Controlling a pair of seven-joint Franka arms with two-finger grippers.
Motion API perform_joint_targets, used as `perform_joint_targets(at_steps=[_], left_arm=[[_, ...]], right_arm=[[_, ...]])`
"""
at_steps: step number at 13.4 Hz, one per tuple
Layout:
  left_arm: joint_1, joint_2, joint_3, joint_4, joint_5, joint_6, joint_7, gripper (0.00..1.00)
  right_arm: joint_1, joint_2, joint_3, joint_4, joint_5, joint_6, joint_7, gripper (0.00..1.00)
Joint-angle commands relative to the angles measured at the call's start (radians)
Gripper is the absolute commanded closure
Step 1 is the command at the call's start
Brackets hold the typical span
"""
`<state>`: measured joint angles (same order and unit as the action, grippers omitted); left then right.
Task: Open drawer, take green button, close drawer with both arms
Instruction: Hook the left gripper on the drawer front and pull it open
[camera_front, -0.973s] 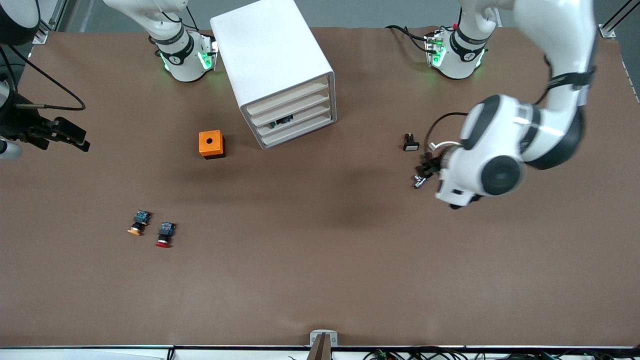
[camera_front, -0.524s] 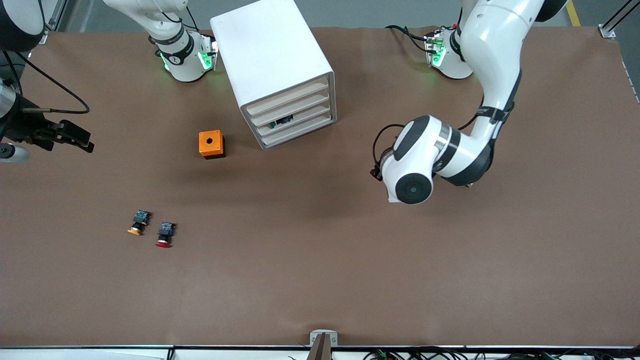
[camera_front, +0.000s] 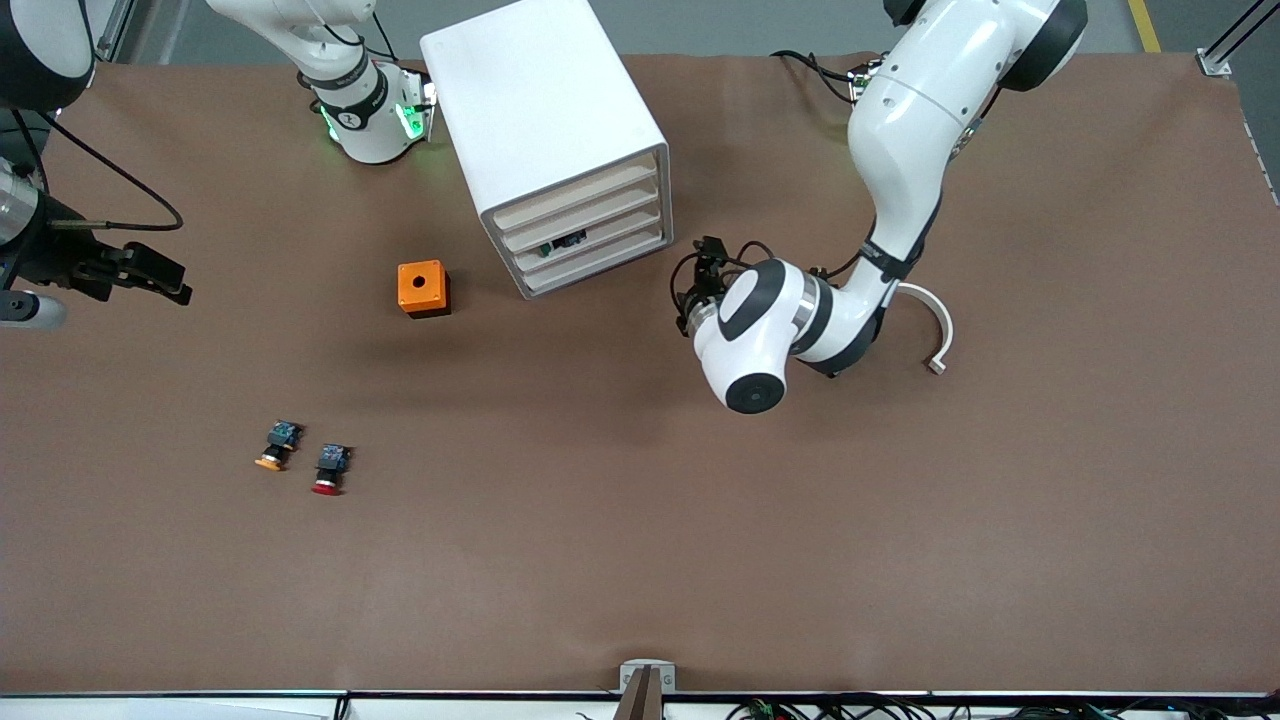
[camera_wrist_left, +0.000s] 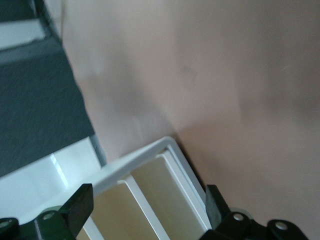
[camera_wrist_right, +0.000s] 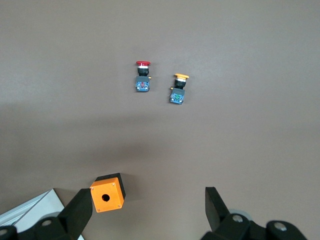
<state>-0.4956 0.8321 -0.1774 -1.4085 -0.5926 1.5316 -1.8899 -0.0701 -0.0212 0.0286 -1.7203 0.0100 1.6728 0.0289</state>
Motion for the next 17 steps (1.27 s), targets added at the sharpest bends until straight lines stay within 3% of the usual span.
perform_joint_targets(at_steps=[1,5,11,16,17], left_arm=[[0.002,0.067,0.018,0.029,-0.196,0.002,-0.111,0.09],[-0.006,0.082,0.016,0.028,-0.268,0.012,-0.285,0.25],[-0.081,0.154,0.016,0.028,-0.345,0.080,-0.322,0.31],[-0.118,0.154,0.016,0.028,-0.414,0.087,-0.350,0.37],[-0.133,0.154,0.016,0.028,-0.412,0.087,-0.354,0.51]], right_arm=[[0.001,-0.005,0.004,-0.002,-0.019,-0.011,0.017,0.00],[0.001,-0.005,0.004,-0.004,-0.019,-0.011,0.017,0.00],[0.000,-0.006,0.004,-0.004,-0.019,-0.021,0.019,0.00],[0.000,-0.006,0.004,-0.005,-0.019,-0.028,0.019,0.00],[0.000,-0.005,0.004,-0.005,-0.019,-0.028,0.019,0.00]])
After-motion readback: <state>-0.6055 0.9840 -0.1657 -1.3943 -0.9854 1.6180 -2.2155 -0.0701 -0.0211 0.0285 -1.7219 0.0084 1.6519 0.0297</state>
